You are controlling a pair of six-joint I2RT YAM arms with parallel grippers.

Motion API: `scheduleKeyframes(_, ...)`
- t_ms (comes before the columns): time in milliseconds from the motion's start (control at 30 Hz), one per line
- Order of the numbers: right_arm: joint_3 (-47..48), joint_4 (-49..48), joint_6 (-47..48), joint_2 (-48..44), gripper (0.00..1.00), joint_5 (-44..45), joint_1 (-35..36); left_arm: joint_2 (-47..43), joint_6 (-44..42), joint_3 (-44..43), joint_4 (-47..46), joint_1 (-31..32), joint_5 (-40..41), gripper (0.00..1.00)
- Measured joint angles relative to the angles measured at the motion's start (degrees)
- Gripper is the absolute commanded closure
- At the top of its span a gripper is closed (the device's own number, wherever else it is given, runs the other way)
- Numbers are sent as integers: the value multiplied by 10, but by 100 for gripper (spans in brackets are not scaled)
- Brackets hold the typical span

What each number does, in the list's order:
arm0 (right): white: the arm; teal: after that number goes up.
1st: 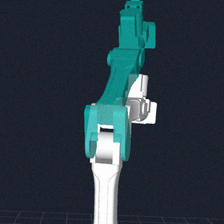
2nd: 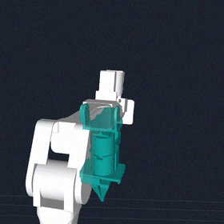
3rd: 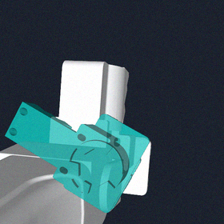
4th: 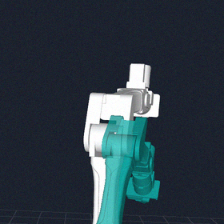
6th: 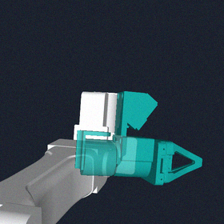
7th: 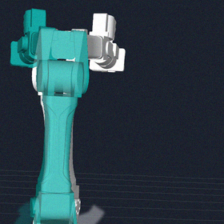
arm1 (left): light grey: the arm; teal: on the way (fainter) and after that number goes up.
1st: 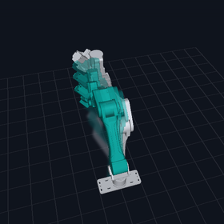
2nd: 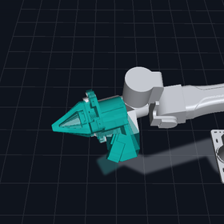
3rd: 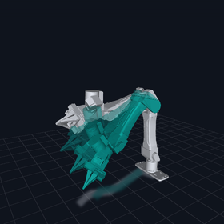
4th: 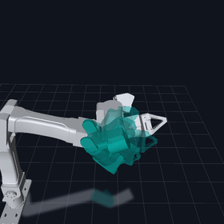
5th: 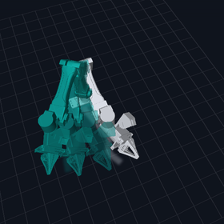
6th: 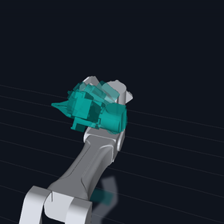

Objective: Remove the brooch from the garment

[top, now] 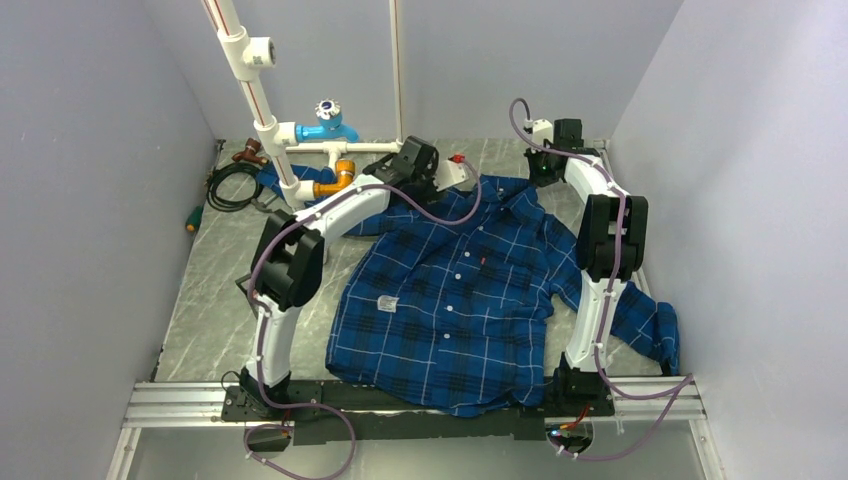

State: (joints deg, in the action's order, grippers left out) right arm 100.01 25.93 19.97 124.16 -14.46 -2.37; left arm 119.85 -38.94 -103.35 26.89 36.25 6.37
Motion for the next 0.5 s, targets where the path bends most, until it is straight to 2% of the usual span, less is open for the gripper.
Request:
scheduleKeyframes(200,-1,-3,0,0,100,-7,-4,16,-42,-3,-50,17,40,34)
scheduleKeyframes(367,-4,-3,-1,0,100,-17,-6,83,-60,-57,-77,31,94,36)
scheduleKeyframes(500,-13,-6,0,0,100,-26,-6,111,-75,-53,-85,31,128,36)
